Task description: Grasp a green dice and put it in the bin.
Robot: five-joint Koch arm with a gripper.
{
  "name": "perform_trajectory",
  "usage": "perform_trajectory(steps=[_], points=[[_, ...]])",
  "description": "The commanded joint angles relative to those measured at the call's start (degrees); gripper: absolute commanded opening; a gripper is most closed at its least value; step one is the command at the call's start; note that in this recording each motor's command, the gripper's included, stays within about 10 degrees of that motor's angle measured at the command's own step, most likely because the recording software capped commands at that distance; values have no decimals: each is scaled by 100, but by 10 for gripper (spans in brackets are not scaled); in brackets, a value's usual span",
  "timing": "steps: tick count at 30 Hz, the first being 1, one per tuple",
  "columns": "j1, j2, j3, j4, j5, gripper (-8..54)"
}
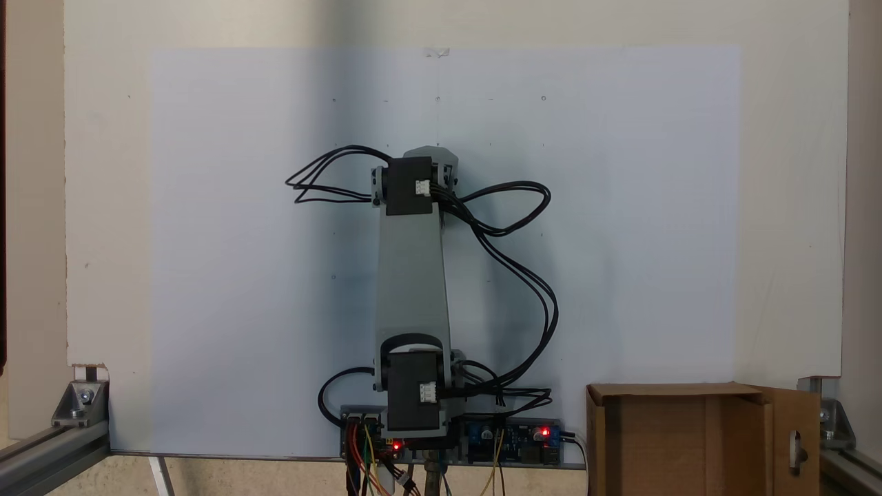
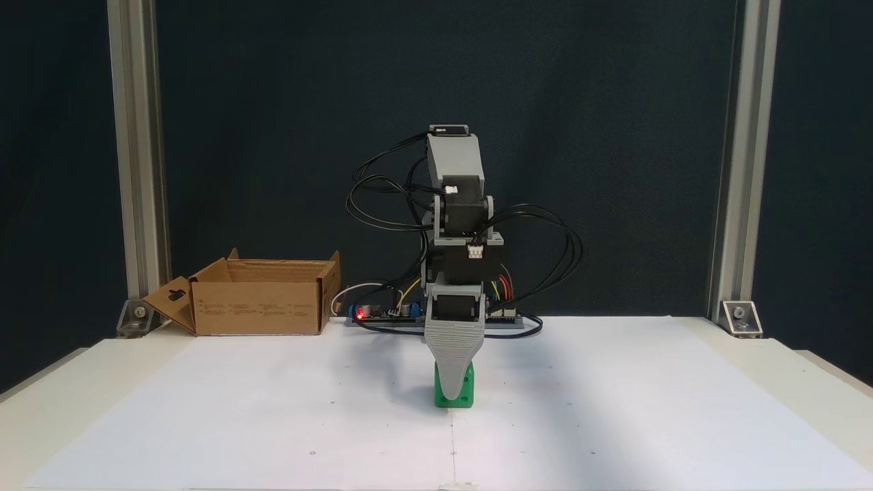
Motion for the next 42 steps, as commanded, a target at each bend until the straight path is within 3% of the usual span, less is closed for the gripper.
perform_trajectory(steps=[1, 12, 18, 22, 26, 37, 42], points=[[9, 18, -141, -26, 202, 422], [53, -105, -132, -105, 176, 411], [97, -193, -132, -202, 62, 354], [105, -246, -114, -264, 18, 276], [114, -246, 88, -360, 0, 121], [132, 79, 79, -193, -9, 114], [123, 360, -967, 932, 0, 114]])
